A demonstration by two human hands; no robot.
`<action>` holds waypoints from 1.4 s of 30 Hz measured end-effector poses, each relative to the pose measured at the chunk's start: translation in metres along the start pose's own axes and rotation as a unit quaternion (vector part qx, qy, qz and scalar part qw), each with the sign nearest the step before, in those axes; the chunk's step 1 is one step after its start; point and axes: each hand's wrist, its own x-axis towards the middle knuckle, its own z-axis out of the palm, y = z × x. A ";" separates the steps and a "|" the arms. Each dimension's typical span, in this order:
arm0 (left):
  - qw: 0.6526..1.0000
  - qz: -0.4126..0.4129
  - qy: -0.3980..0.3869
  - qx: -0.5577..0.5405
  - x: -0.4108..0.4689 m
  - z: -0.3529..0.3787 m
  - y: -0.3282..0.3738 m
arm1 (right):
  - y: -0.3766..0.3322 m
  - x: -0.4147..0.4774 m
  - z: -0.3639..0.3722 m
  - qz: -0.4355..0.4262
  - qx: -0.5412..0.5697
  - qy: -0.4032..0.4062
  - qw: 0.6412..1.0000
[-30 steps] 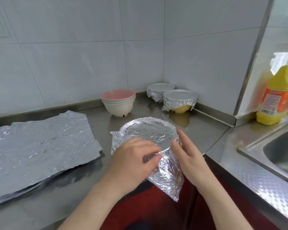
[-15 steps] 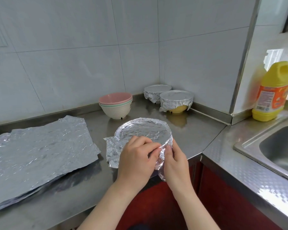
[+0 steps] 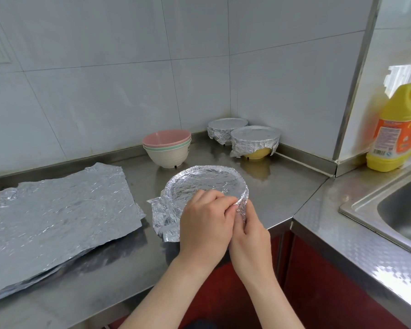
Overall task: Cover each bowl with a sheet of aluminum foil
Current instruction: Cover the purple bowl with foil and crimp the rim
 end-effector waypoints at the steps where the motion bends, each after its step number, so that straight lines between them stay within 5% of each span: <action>1: 1.000 -0.001 -0.001 0.002 0.000 0.000 0.000 | -0.002 -0.002 0.000 -0.005 0.001 -0.014 1.000; 4: 1.000 0.002 -0.009 0.010 0.000 0.000 0.001 | -0.003 -0.004 0.002 -0.022 0.011 -0.043 0.999; 8: 0.998 0.020 -0.041 0.034 0.002 -0.002 0.007 | -0.005 0.004 -0.005 0.093 0.228 -0.084 0.966; 13: 0.996 0.017 -0.056 0.066 0.005 -0.015 0.004 | 0.001 0.006 -0.005 0.116 0.318 -0.026 0.941; 25: 0.999 -0.035 -0.018 0.017 0.006 -0.001 0.004 | 0.011 0.010 0.019 0.070 0.163 -0.014 0.984; 32: 0.998 0.000 -0.049 0.040 0.016 -0.016 -0.003 | 0.006 0.031 -0.003 0.118 0.263 0.037 0.957; 39: 0.969 -0.027 -0.230 0.089 0.043 -0.026 -0.039 | -0.018 0.056 -0.003 0.114 0.264 -0.006 0.958; 42: 0.967 0.005 -0.227 0.112 0.039 -0.021 -0.034 | -0.019 0.057 0.008 0.125 0.257 -0.008 0.958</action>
